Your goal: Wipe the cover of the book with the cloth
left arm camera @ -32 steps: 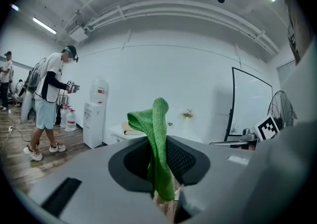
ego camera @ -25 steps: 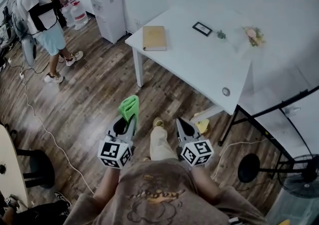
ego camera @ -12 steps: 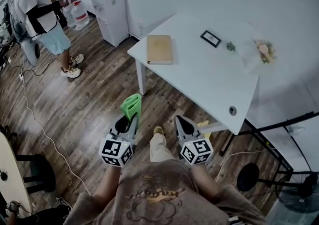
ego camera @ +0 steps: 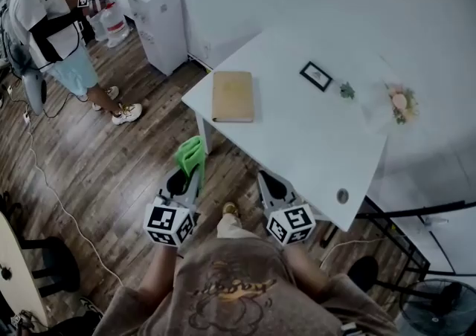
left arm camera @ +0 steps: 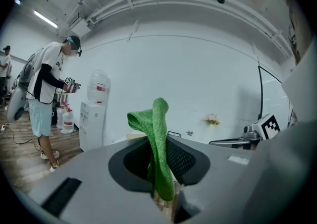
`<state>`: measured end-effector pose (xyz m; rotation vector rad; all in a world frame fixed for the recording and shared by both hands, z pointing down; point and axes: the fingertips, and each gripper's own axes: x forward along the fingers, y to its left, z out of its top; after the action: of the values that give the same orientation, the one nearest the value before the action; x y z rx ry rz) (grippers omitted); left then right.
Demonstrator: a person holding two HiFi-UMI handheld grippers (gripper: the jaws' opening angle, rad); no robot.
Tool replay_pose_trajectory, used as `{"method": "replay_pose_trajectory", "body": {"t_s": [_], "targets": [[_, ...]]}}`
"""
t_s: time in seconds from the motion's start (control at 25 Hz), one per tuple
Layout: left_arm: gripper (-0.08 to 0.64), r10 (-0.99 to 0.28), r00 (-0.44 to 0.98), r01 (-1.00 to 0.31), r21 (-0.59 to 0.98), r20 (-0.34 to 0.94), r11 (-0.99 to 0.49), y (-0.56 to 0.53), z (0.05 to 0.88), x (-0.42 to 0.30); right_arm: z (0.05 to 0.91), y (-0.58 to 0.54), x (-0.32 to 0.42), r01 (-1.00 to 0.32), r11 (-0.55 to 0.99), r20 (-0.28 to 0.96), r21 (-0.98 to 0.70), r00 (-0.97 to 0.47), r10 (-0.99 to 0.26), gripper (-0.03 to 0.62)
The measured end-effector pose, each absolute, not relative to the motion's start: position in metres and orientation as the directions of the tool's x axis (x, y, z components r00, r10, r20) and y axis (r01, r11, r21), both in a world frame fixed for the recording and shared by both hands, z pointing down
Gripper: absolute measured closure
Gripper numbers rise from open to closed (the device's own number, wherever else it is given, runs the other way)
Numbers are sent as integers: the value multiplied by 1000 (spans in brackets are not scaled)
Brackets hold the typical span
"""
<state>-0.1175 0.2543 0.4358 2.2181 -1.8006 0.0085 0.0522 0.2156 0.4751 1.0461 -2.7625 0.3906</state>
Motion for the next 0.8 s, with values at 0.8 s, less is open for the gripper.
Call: {"method": "replay_pose_trajectory", "body": {"t_s": [0.8], "targets": [[491,-972,142,-977,184,188,-107,144,438,-122,489,90,37,-593,780,243,-199,-801,-547,591]]}}
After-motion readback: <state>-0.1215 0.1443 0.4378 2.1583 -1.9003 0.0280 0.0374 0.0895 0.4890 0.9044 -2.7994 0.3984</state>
